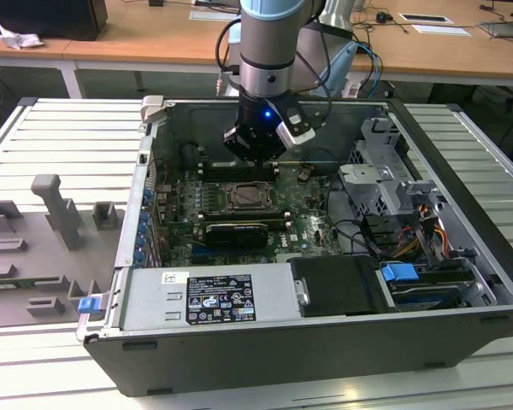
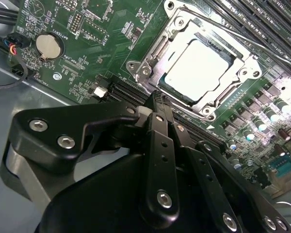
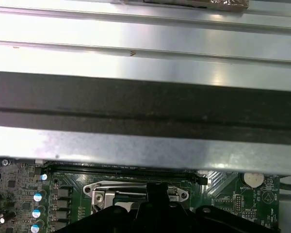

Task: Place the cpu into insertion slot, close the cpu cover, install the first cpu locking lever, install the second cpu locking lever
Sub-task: 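Install the second cpu locking lever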

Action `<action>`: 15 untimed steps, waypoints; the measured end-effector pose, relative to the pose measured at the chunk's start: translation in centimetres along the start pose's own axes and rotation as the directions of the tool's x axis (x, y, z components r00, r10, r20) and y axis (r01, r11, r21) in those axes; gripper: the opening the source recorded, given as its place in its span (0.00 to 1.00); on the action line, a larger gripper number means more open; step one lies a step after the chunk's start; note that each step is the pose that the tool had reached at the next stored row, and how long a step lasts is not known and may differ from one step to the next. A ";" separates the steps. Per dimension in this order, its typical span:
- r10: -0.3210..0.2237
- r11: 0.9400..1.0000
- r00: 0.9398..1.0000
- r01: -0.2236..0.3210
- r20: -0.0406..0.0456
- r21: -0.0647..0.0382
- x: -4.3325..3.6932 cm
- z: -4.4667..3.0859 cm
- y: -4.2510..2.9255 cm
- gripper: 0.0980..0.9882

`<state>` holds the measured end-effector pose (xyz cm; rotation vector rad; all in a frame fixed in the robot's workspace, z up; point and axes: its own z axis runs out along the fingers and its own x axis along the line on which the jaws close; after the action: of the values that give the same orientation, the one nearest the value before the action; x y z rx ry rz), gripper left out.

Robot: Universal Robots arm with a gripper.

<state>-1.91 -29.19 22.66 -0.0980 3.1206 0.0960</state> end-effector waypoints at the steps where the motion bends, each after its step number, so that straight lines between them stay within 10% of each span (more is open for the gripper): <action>1: 0.000 1.000 1.000 0.000 0.000 0.000 0.00 -0.02 0.00 0.01; 15: 0.000 1.000 1.000 0.000 0.000 0.000 0.06 -0.10 -1.01 0.01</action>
<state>-1.91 -30.21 22.70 -0.0979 3.1206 0.0959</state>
